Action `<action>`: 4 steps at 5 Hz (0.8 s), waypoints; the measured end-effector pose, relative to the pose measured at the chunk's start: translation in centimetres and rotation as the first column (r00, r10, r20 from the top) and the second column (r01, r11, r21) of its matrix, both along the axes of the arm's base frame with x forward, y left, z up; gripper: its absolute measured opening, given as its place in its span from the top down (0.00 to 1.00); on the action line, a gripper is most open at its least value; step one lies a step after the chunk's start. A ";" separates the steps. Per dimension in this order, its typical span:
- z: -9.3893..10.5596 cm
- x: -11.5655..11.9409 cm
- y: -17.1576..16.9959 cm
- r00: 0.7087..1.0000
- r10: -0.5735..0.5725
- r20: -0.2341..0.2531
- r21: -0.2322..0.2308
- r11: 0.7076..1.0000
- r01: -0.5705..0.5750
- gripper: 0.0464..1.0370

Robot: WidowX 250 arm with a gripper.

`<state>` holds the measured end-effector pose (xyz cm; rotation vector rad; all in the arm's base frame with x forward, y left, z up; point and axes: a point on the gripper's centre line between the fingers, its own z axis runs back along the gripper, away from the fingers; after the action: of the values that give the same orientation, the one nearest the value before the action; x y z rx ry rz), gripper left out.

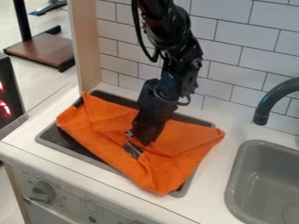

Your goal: Unfold the orange cloth on the table

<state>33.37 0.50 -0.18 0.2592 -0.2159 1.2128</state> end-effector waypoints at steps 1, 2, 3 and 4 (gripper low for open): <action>1.1 -0.2 0.0 1.000 -0.005 0.008 -0.033 0.999 0.005 1.00; 2.6 -0.1 -0.6 0.999 -0.023 0.026 -0.077 0.997 0.025 1.00; 4.3 1.6 -1.6 0.998 -0.011 0.060 -0.138 0.990 0.019 1.00; 6.3 4.2 -2.4 0.994 0.013 0.111 -0.180 0.984 0.007 1.00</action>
<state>37.60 -1.91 6.13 0.0335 -0.2010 1.2424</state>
